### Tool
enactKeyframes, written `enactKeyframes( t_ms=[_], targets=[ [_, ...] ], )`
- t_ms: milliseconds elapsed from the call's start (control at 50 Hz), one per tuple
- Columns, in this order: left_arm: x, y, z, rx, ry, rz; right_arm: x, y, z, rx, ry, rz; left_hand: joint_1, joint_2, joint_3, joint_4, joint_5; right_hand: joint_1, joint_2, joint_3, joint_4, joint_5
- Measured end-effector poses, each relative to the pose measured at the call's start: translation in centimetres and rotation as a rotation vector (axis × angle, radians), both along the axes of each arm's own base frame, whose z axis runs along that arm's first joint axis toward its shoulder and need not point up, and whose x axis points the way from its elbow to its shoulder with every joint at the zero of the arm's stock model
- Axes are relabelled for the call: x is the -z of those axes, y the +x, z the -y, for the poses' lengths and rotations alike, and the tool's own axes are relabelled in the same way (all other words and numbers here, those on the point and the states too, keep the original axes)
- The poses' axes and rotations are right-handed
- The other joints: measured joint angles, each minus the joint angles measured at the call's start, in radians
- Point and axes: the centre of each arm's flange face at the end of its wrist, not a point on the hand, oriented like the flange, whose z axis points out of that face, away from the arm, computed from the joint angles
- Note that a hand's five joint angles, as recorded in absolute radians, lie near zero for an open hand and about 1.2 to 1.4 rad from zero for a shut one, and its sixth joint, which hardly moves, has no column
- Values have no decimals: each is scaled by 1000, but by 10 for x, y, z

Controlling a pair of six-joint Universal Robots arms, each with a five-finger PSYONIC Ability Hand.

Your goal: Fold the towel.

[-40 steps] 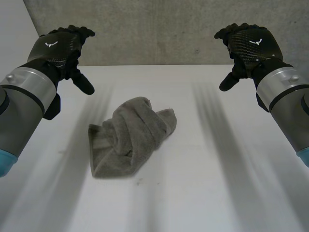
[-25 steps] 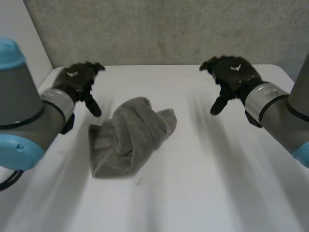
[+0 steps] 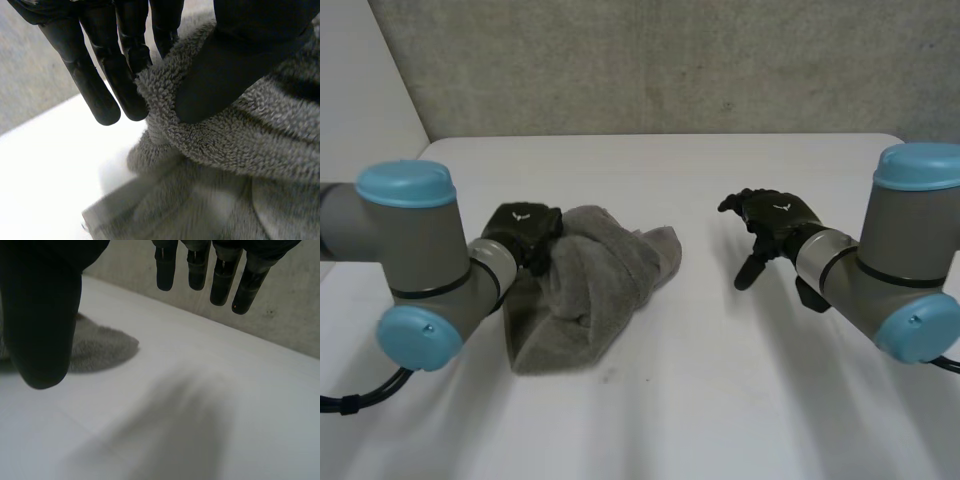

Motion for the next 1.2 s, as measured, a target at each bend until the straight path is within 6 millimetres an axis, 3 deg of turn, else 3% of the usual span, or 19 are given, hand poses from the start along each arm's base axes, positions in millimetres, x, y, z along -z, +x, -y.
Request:
enactKeyframes(
  t_ms=[160,340,400,420,440,480,500,540,600,640,740,800,860,940,960,1080,1140,1160,1200],
  targets=[
    [-58,-3,-37,49,-115,-56,19,30,10,-6,163,254,8,13,15,12,10,0,0,0,0,0],
    [-111,-9,-80,120,-240,-120,51,88,-15,-146,364,374,18,13,16,14,10,0,0,0,0,0],
    [-116,-10,-85,129,-255,-127,58,97,-21,-164,389,381,18,13,16,14,10,176,218,208,195,197],
    [-118,-11,-86,132,-260,-130,60,101,-22,-168,394,384,18,13,17,14,10,350,399,381,367,358],
    [-120,-11,-87,134,-267,-133,61,104,-22,-167,390,388,18,13,17,14,10,691,777,767,750,718],
    [-122,-11,-87,134,-273,-135,59,106,-20,-160,374,392,18,13,17,14,10,691,777,767,750,718],
    [-123,-12,-86,133,-278,-136,55,107,-18,-153,352,394,18,13,17,14,10,747,935,929,909,874],
    [-126,-12,-84,131,-289,-140,39,105,-11,-136,286,400,18,13,17,14,10,747,951,959,945,895],
    [-133,-13,-77,124,-319,-152,-7,95,6,-99,98,404,18,13,17,14,10,747,951,960,949,899],
    [-141,-14,-69,114,-354,-167,-51,81,18,-69,-79,393,18,13,17,14,10,747,951,960,952,903],
    [-156,-15,-54,84,-417,-196,-135,54,16,-55,-418,322,18,13,17,15,10,747,951,965,956,908],
    [-155,-15,-51,66,-416,-199,-160,47,4,-78,-528,267,18,13,17,15,10,747,951,965,962,908],
    [-147,-15,-54,54,-389,-190,-164,45,-4,-106,-563,223,23,13,17,15,10,747,951,965,962,908],
    [-110,-19,-74,61,-273,-149,-138,45,-18,-159,-497,111,23,13,17,15,10,747,951,970,962,909],
    [-110,-19,-74,61,-273,-149,-138,45,-18,-159,-497,111,23,13,17,15,10,747,951,970,962,909],
    [-38,-15,-119,95,-51,-66,-59,44,-49,-261,-267,-138,23,13,17,15,10,695,848,864,857,843],
    [-19,-11,-131,101,13,-41,-24,38,-65,-309,-157,-242,23,-26,-26,-20,7,628,755,770,767,776],
    [-11,-9,-137,103,43,-27,-11,35,-72,-327,-112,-281,4,-127,-125,-129,-75,211,266,296,278,298],
    [-2,-6,-144,107,79,-8,2,30,-80,-343,-63,-319,-134,-258,-231,-236,-206,150,200,214,196,210]
  ],
)
